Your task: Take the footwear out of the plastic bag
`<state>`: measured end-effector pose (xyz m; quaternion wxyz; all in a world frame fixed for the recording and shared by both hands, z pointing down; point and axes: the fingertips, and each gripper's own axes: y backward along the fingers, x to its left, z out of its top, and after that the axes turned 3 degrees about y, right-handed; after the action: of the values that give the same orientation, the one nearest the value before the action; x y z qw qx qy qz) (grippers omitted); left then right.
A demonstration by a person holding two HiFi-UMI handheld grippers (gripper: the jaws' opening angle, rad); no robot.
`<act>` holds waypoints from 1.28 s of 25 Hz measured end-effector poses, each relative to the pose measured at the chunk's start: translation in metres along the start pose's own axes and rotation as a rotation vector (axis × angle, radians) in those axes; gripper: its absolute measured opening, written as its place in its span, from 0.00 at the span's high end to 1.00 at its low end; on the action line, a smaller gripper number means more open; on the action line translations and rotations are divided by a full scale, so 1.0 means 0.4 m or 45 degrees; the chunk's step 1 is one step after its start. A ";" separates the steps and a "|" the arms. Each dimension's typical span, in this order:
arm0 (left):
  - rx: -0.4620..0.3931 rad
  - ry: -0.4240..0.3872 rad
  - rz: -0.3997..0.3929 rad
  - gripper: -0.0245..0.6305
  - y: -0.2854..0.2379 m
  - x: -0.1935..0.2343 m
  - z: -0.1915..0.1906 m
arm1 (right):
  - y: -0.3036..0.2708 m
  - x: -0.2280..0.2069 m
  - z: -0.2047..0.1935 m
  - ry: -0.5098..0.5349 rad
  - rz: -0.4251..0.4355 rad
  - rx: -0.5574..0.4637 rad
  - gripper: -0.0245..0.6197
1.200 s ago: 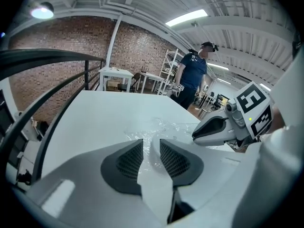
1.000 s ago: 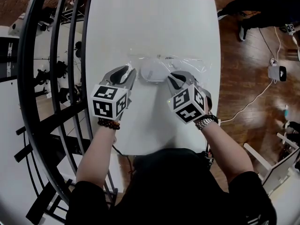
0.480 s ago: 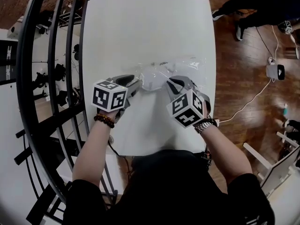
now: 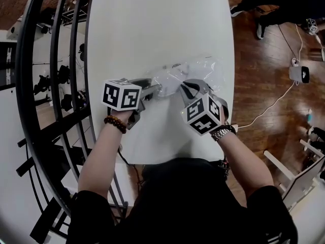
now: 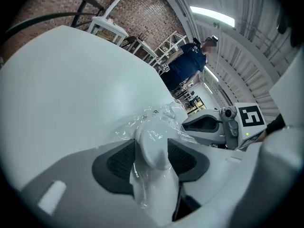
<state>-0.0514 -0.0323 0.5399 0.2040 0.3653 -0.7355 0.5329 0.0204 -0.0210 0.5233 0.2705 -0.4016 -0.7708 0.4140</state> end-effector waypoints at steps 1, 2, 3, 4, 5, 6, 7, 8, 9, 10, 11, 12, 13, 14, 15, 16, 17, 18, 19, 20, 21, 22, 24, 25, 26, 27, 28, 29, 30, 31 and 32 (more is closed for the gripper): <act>-0.005 0.015 -0.012 0.60 -0.003 -0.004 0.001 | 0.001 0.000 0.000 0.000 0.003 -0.002 0.93; -0.010 0.027 -0.022 0.60 -0.005 -0.008 0.003 | 0.002 -0.001 0.000 -0.001 0.006 -0.005 0.93; -0.012 0.038 -0.034 0.60 -0.007 -0.013 0.004 | 0.004 -0.002 -0.001 -0.001 0.009 -0.009 0.93; -0.010 0.050 -0.047 0.60 -0.009 -0.018 0.003 | 0.006 -0.003 -0.001 -0.002 0.012 -0.016 0.93; -0.001 0.060 -0.055 0.61 -0.010 -0.021 -0.001 | 0.008 -0.002 0.000 -0.001 0.016 -0.024 0.93; 0.015 0.063 -0.052 0.63 -0.010 -0.020 -0.009 | 0.010 0.000 0.002 0.000 0.021 -0.032 0.93; 0.031 0.050 -0.032 0.66 -0.010 -0.015 -0.016 | 0.012 0.003 0.005 0.003 0.027 -0.040 0.93; 0.043 0.021 0.003 0.72 -0.008 -0.006 -0.020 | 0.013 0.006 0.008 0.006 0.033 -0.048 0.93; 0.048 -0.012 0.041 0.72 -0.006 0.003 -0.021 | 0.014 0.010 0.011 0.010 0.038 -0.055 0.93; 0.047 -0.035 0.069 0.73 -0.003 0.009 -0.019 | 0.015 0.012 0.014 0.014 0.043 -0.062 0.93; 0.042 -0.045 0.085 0.74 -0.001 0.012 -0.016 | 0.016 0.013 0.017 0.017 0.047 -0.069 0.92; 0.035 -0.047 0.092 0.74 0.002 0.014 -0.013 | 0.019 0.012 0.020 0.018 0.049 -0.079 0.89; 0.026 -0.046 0.095 0.75 0.004 0.015 -0.010 | 0.023 0.008 0.023 0.018 0.046 -0.092 0.85; 0.016 -0.043 0.095 0.75 0.005 0.016 -0.006 | 0.029 0.000 0.027 0.017 0.037 -0.107 0.82; 0.006 -0.039 0.092 0.76 0.007 0.018 -0.004 | 0.036 -0.010 0.030 0.013 0.021 -0.123 0.80; -0.002 -0.036 0.088 0.76 0.010 0.021 -0.004 | 0.040 -0.022 0.031 0.005 0.002 -0.134 0.80; -0.008 -0.032 0.084 0.76 0.016 0.025 -0.006 | 0.041 -0.032 0.029 -0.008 -0.014 -0.134 0.80; -0.010 -0.025 0.083 0.77 0.023 0.030 -0.011 | 0.038 -0.039 0.022 -0.024 -0.022 -0.119 0.80; -0.011 -0.017 0.087 0.77 0.032 0.036 -0.017 | 0.032 -0.045 0.010 -0.041 -0.023 -0.091 0.80; -0.014 -0.007 0.093 0.77 0.040 0.042 -0.020 | 0.024 -0.052 -0.006 -0.055 -0.021 -0.056 0.80; -0.021 0.002 0.096 0.78 0.045 0.046 -0.018 | 0.018 -0.062 -0.023 -0.069 -0.021 -0.024 0.80; -0.033 0.009 0.098 0.78 0.050 0.049 -0.013 | 0.014 -0.075 -0.039 -0.085 -0.024 -0.001 0.80; -0.058 0.018 0.101 0.78 0.058 0.051 0.002 | 0.013 -0.100 -0.054 -0.116 -0.042 0.012 0.80; -0.069 0.021 0.103 0.79 0.062 0.053 0.008 | 0.014 -0.108 -0.056 -0.128 -0.053 0.009 0.80; -0.078 0.025 0.105 0.79 0.068 0.056 0.012 | 0.014 -0.113 -0.054 -0.137 -0.064 0.007 0.80; -0.086 0.031 0.109 0.79 0.075 0.061 0.015 | 0.015 -0.115 -0.051 -0.145 -0.074 0.007 0.80; -0.095 0.039 0.112 0.79 0.083 0.066 0.019 | 0.016 -0.118 -0.049 -0.150 -0.084 0.007 0.80; -0.106 0.048 0.113 0.79 0.091 0.070 0.022 | 0.017 -0.122 -0.048 -0.154 -0.095 0.008 0.80; -0.117 0.057 0.114 0.79 0.096 0.071 0.025 | 0.020 -0.128 -0.052 -0.155 -0.105 0.010 0.80; -0.128 0.064 0.116 0.79 0.100 0.071 0.026 | 0.023 -0.134 -0.059 -0.156 -0.115 0.013 0.80; -0.139 0.069 0.120 0.79 0.103 0.071 0.029 | 0.026 -0.141 -0.066 -0.157 -0.124 0.015 0.80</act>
<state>-0.1000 -0.0453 0.5293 0.2182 0.3042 -0.7740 0.5108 0.0740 -0.0541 0.5231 0.2447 -0.3359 -0.8022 0.4287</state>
